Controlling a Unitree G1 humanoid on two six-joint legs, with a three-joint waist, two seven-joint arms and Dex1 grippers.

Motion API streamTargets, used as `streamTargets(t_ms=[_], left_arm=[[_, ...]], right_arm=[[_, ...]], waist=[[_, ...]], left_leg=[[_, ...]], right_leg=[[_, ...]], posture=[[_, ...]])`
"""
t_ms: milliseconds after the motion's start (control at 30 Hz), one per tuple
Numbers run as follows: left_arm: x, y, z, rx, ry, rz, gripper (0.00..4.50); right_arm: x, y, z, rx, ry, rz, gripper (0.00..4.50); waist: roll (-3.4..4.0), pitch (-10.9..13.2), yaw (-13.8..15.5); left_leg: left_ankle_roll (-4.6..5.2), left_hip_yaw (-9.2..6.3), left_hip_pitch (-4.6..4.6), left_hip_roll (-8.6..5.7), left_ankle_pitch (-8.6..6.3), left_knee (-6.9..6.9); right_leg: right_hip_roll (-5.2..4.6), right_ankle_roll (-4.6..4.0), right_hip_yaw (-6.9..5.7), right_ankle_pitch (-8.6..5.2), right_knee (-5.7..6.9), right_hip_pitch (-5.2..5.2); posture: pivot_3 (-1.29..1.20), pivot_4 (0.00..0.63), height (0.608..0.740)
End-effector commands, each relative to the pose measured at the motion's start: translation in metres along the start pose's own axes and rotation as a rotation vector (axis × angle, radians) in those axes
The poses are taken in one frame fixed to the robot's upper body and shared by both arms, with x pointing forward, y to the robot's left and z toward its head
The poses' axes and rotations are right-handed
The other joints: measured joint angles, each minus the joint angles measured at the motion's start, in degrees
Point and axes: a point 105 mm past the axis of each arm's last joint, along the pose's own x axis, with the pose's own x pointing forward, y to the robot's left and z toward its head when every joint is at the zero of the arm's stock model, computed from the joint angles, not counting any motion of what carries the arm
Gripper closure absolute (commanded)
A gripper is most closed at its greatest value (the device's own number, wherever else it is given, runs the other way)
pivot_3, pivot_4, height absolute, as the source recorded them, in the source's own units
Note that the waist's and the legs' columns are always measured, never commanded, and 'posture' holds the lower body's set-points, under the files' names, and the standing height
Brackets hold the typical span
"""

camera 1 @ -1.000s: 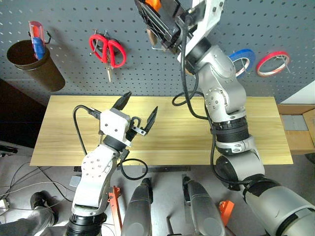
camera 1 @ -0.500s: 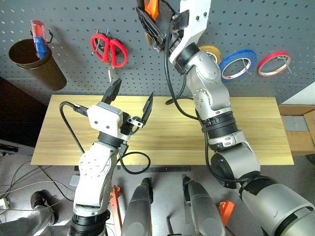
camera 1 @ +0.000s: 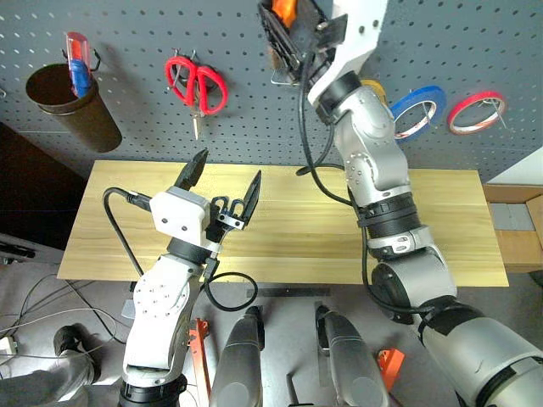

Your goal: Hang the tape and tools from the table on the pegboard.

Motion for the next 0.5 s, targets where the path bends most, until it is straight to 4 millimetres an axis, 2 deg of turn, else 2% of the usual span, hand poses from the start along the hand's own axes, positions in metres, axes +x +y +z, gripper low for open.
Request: streamTargets(t_ms=[33, 167, 367, 500], left_arm=[[-0.003, -0.003, 0.013, -0.001, -0.044, -0.007, 0.00], [-0.004, 0.001, 0.015, -0.009, -0.043, 0.001, 0.00], [-0.009, 0.009, 0.016, -0.019, -0.013, 0.022, 0.00], [-0.012, 0.006, 0.015, -0.023, 0.002, 0.012, 0.00]], right_arm=[[0.000, 0.013, 0.031, -0.045, -0.085, 0.037, 2.37], [-0.003, 0.014, 0.023, -0.082, -0.049, 0.031, 2.37], [0.001, 0.020, 0.030, -0.079, -0.075, 0.054, 2.37], [0.001, 0.026, 0.031, -0.081, -0.086, 0.068, 2.37]], waist=[[0.00, 0.00, -0.30], [0.00, 0.00, -0.81], [0.00, 0.00, -0.72], [0.00, 0.00, -0.48]], left_leg=[[0.00, 0.01, 0.00, 0.00, 0.00, -0.03], [0.00, 0.08, 0.02, 0.01, 0.00, -0.04], [0.00, 0.07, 0.03, 0.03, 0.00, -0.02], [0.00, 0.07, 0.02, 0.03, 0.00, -0.03]], right_leg=[[0.00, 0.00, 0.00, 0.00, 0.00, -0.02], [0.07, -0.01, 0.03, 0.01, 0.03, -0.06], [0.11, -0.03, 0.03, 0.01, 0.03, -0.06], [0.06, -0.02, 0.04, 0.01, 0.00, -0.05]], posture=[[0.00, 0.372, 0.740], [0.01, 0.377, 0.740], [0.02, 0.382, 0.740], [0.02, 0.379, 0.740]])
